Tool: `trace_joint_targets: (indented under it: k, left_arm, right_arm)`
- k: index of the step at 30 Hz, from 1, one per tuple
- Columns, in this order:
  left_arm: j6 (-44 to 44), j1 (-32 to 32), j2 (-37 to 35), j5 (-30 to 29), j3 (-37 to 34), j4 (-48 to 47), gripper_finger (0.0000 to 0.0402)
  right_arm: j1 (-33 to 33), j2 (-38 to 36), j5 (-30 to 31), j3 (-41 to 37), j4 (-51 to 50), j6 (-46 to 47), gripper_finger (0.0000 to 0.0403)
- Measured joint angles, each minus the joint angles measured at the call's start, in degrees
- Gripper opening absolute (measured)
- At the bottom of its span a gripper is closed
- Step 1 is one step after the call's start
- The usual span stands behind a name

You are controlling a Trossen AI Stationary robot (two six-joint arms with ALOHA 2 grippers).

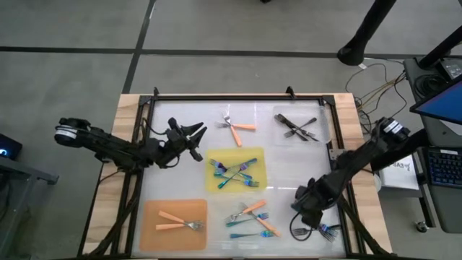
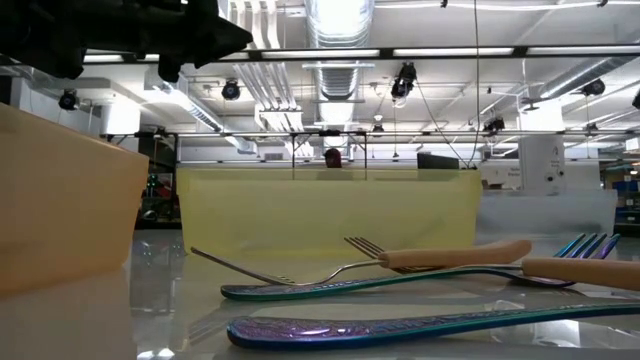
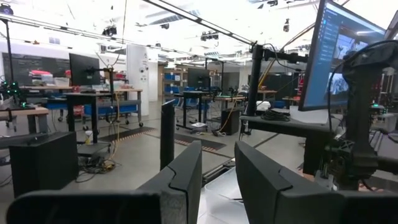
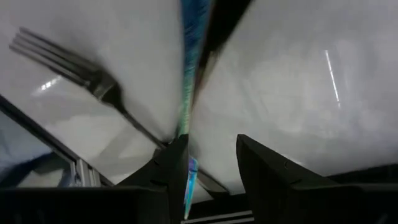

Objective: Sort silverware by color (type)
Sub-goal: Put the blue fork into the yellow bin

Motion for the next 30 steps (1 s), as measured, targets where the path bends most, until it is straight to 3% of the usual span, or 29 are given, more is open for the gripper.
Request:
trace_joint_targets:
  k: [14, 30]
  left_arm:
    - [0.1, 0.0, 0.0, 0.0, 0.0, -0.2, 0.0078]
    - [-0.9, 0.0, 0.0, 0.0, 0.0, -1.8, 0.0078]
  right_arm:
    - [2.6, 11.4, -8.2, 0.4, 4.5, -6.6, 0.0125]
    - [2.6, 9.0, -8.6, 0.5, 8.0, -0.7, 0.0125]
